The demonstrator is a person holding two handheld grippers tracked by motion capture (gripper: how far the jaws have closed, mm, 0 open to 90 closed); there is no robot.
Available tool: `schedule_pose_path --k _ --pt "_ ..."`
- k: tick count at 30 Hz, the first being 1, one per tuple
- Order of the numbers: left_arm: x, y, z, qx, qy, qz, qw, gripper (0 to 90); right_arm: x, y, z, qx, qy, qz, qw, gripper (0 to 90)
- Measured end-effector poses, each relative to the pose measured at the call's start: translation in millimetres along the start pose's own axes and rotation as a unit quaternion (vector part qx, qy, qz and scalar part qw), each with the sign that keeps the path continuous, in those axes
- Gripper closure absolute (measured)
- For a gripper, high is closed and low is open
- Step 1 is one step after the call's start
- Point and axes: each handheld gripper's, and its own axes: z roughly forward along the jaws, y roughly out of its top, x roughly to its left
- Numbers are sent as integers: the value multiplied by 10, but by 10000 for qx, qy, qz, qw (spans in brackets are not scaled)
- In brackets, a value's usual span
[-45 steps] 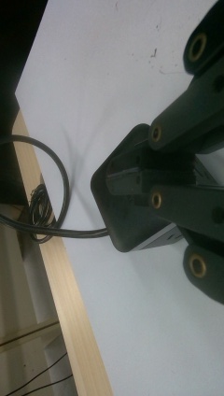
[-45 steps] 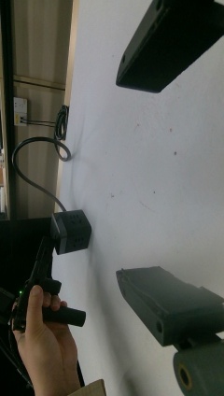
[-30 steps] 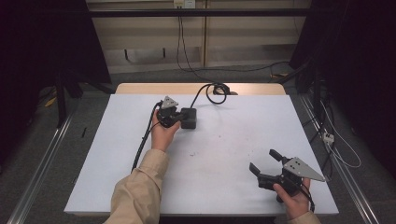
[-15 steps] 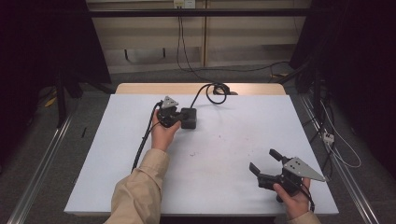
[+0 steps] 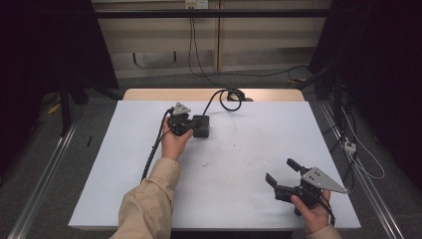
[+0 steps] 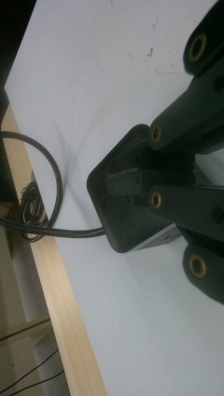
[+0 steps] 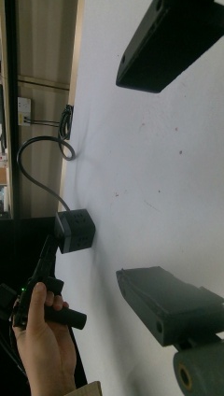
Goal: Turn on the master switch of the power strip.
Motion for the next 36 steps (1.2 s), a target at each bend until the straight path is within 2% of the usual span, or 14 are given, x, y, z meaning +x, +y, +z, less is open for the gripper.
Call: schedule_pose_path --k 2,3,9,12,15,17,21,25,29,31,33,36 --pt "-17 1 -1 18 64 64 10000 900 4 2 10 0 13 6 10000 67" --pt "-15 -4 2 -20 59 -10 10000 900 4 2 12 -1 19 3 10000 67" --pt "-13 1 -1 -3 66 -27 10000 900 5 3 18 -8 29 10 10000 67" --pt "16 -6 -4 -44 -72 -254 9996 900 -1 1 22 -2 34 29 10000 68" --pt "5 2 -5 -9 -12 -201 9998 900 -3 -2 27 -5 26 31 10000 67" --pt "30 -10 -8 -58 -81 -362 9993 900 -3 -3 30 -2 21 32 10000 67" --pt "29 -12 -12 -85 -78 -382 9992 900 -2 -1 41 -15 20 25 10000 67" --pt "29 -15 -8 -123 -79 -463 9988 900 0 2 47 -31 5 86 10000 67" --pt "33 -21 -7 -155 -111 -557 9983 900 -9 7 41 -58 11 40 10000 67" --pt "23 -26 2 -201 -217 -556 9980 864 -10 8 40 -65 12 39 10000 67" --pt "17 -27 1 -209 -227 -583 9978 831 -12 9 37 -71 13 40 10000 67" --pt "14 -33 -19 -208 -192 -701 9971 722 -14 7 37 -66 6 60 10000 67"
